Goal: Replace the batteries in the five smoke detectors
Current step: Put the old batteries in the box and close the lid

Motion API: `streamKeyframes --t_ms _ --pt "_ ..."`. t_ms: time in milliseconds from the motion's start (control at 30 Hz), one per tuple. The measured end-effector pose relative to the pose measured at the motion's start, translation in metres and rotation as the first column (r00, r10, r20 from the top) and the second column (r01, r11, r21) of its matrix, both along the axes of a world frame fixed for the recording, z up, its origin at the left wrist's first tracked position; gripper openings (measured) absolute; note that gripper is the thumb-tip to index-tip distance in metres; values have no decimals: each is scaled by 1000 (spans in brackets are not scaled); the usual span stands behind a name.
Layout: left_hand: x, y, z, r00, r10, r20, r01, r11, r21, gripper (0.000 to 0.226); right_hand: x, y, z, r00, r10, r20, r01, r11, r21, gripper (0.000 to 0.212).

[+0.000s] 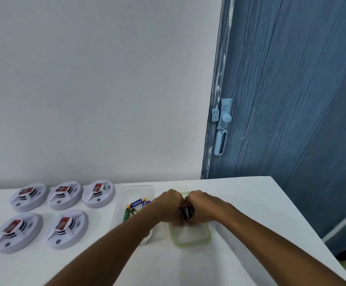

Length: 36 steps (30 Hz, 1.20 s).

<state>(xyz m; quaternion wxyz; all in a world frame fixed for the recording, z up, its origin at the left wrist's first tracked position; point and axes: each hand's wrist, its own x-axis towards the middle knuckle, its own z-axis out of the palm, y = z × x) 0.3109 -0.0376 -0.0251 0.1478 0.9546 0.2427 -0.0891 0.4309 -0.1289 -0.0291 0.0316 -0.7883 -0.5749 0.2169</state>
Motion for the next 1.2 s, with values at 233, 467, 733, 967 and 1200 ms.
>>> streamKeyframes --t_ms 233,467,733,967,1200 --pt "3 1 -7 999 -22 37 21 999 26 28 1 -2 -4 1000 13 4 -13 999 41 27" --pt "-1 4 2 999 -42 26 41 998 40 25 2 -4 -10 999 48 15 -49 993 108 26" --pt "-10 5 12 997 -66 38 66 998 12 40 3 -10 -6 992 -24 -124 50 976 212 26" --pt "-17 1 19 997 -57 47 57 998 1 43 -1 -14 -7 967 -71 -243 129 964 233 33" --pt "-22 1 25 994 -62 92 61 998 10 41 -1 -14 -4 970 -78 -229 129 968 215 31"
